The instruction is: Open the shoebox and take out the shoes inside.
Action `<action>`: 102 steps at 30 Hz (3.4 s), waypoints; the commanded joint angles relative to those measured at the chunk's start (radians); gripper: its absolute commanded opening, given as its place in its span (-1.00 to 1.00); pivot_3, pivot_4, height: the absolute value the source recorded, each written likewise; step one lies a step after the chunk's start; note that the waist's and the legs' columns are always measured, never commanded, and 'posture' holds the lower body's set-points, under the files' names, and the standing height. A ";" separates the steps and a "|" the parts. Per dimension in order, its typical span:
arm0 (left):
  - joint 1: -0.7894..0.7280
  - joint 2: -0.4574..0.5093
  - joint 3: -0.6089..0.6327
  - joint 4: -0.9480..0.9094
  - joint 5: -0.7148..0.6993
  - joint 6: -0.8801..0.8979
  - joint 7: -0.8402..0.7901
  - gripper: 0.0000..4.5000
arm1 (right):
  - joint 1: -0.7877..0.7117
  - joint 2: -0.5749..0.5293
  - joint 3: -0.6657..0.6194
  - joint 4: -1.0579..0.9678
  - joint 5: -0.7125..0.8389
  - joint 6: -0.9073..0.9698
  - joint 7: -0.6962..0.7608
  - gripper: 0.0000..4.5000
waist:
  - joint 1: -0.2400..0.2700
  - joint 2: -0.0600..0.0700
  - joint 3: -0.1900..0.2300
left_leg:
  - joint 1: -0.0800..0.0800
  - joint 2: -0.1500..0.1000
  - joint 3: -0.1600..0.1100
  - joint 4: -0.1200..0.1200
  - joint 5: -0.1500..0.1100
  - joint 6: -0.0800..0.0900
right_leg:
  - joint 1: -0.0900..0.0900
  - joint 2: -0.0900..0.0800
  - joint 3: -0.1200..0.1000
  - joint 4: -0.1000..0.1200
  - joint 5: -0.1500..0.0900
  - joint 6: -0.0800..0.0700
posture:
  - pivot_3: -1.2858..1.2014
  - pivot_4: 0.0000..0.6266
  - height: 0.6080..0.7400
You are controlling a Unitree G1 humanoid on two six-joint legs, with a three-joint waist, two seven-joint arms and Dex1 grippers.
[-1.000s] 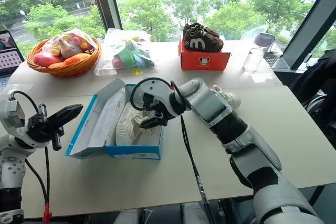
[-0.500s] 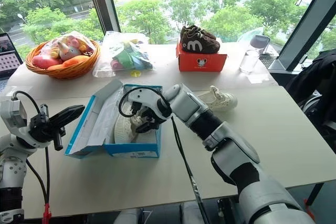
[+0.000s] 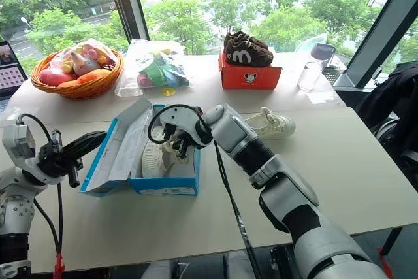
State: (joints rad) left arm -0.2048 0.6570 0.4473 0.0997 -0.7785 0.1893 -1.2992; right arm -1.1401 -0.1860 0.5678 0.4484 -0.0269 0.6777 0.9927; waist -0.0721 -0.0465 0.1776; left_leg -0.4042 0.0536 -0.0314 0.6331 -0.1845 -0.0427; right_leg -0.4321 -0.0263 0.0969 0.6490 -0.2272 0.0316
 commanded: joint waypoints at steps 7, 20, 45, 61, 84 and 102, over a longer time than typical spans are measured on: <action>-0.032 0.010 -0.001 -0.009 0.010 -0.010 0.001 -1.00 | 0.007 -0.023 -0.069 -0.076 0.008 0.029 0.005 -0.98 | 0.000 0.000 0.000 | -0.001 0.000 0.000 0.000 0.000 0.000 | -0.001 0.000 0.000 0.000 0.000 0.000 | 0.03 -0.52 1.00; -0.009 0.028 0.010 -0.032 0.001 0.004 -0.003 -1.00 | -0.071 -0.099 -0.332 -0.260 0.167 0.194 -0.038 -0.98 | 0.002 0.001 0.001 | -0.011 0.000 0.000 -0.001 0.000 0.000 | -0.010 0.000 0.000 -0.001 0.000 0.000 | 0.03 -0.52 1.00; -0.011 0.033 0.010 -0.059 -0.005 0.009 0.006 -1.00 | -0.050 -0.422 -0.608 -0.449 0.302 0.389 -0.218 -0.98 | 0.005 0.002 0.001 | -0.012 -0.001 0.000 -0.002 0.000 0.000 | -0.010 -0.001 0.000 -0.003 0.000 0.000 | 0.03 -0.52 1.00; -0.066 0.027 -0.025 -0.012 0.007 0.003 -0.007 -1.00 | 0.225 -0.811 -0.705 -0.677 0.367 0.442 -0.149 -0.98 | 0.005 0.004 0.003 | -0.012 -0.001 0.001 -0.003 0.000 0.000 | -0.010 -0.002 0.001 -0.004 -0.001 0.001 | 0.03 -0.52 1.00; -0.093 0.033 -0.041 0.027 0.025 0.007 -0.035 -1.00 | 0.500 -0.818 -0.697 -0.652 0.343 0.463 -0.331 -0.98 | 0.004 0.005 0.003 | -0.011 -0.002 0.003 0.000 0.000 0.000 | -0.009 -0.002 0.003 -0.003 0.000 0.002 | 0.03 -0.52 1.00; -0.088 0.036 -0.048 0.025 0.030 0.012 -0.036 -1.00 | 0.458 -0.877 -0.724 -0.669 0.370 0.499 -0.354 -0.98 | 0.010 0.005 0.004 | -0.011 -0.002 0.003 0.000 0.000 0.000 | -0.009 -0.002 0.003 -0.003 0.000 0.003 | 0.03 -0.52 1.00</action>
State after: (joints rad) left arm -0.2884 0.6757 0.3896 0.1382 -0.7467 0.1991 -1.3289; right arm -0.6806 -1.0387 -0.1290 -0.2192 0.3702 1.1977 0.6627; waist -0.0622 -0.0410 0.1813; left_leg -0.4154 0.0517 -0.0284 0.6337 -0.1845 -0.0425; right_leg -0.4407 -0.0284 0.1003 0.6458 -0.2269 0.0342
